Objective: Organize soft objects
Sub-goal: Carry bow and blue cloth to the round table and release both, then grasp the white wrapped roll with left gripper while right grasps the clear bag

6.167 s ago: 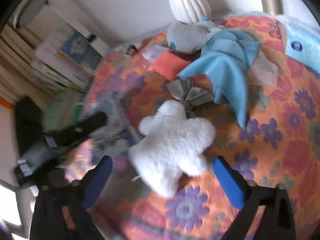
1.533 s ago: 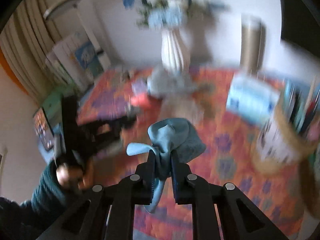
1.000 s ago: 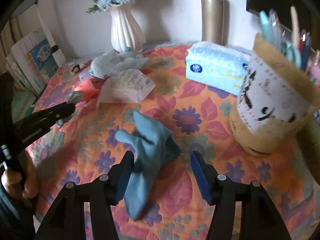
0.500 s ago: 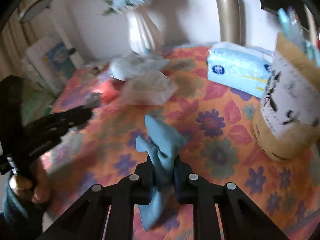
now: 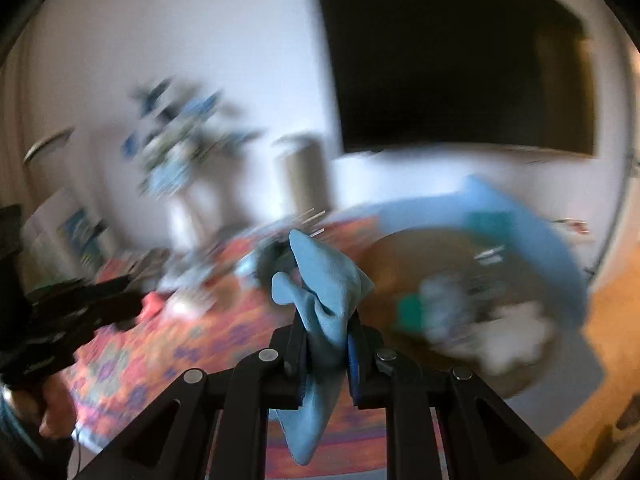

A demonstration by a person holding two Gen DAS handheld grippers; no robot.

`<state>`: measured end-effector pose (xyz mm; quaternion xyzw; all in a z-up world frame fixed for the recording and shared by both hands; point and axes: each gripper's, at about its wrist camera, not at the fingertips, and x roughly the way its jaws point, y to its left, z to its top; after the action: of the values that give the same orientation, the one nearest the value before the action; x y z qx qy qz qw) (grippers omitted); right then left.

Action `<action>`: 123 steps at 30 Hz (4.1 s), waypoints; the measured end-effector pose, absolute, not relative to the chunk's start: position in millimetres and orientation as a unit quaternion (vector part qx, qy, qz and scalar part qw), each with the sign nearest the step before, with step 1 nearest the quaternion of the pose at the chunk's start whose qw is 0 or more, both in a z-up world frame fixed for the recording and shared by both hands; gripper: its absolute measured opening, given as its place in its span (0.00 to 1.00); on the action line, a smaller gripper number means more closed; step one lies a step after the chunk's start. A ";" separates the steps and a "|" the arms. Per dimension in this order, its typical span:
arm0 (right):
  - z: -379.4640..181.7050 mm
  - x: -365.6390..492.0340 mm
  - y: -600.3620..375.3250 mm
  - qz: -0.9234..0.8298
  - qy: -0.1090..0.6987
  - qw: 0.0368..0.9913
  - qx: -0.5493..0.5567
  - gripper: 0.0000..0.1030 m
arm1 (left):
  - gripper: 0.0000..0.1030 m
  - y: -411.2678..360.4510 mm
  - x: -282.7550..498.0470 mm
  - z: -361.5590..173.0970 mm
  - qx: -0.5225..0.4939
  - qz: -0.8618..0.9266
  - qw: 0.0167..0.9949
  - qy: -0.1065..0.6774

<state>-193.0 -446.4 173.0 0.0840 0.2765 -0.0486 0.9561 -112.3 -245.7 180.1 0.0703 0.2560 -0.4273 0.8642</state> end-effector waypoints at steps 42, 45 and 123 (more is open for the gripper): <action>195.2 -200.4 -494.1 -0.067 0.262 0.951 0.152 0.64 | 0.82 -242.9 -92.7 200.7 0.059 -0.352 0.906 0.228; 208.1 -197.2 -455.3 -0.030 0.254 0.959 0.120 0.68 | 0.82 -186.4 -91.0 193.2 0.056 -0.296 0.925 0.231; 25.3 26.0 -214.2 0.258 0.412 0.874 -0.017 0.36 | 0.22 31.3 138.8 25.3 -0.050 -0.067 0.914 0.397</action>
<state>26.0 -214.2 25.3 -0.0172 0.4119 0.2580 0.8738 138.8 31.3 25.3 -0.0496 0.3973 -0.0668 0.9139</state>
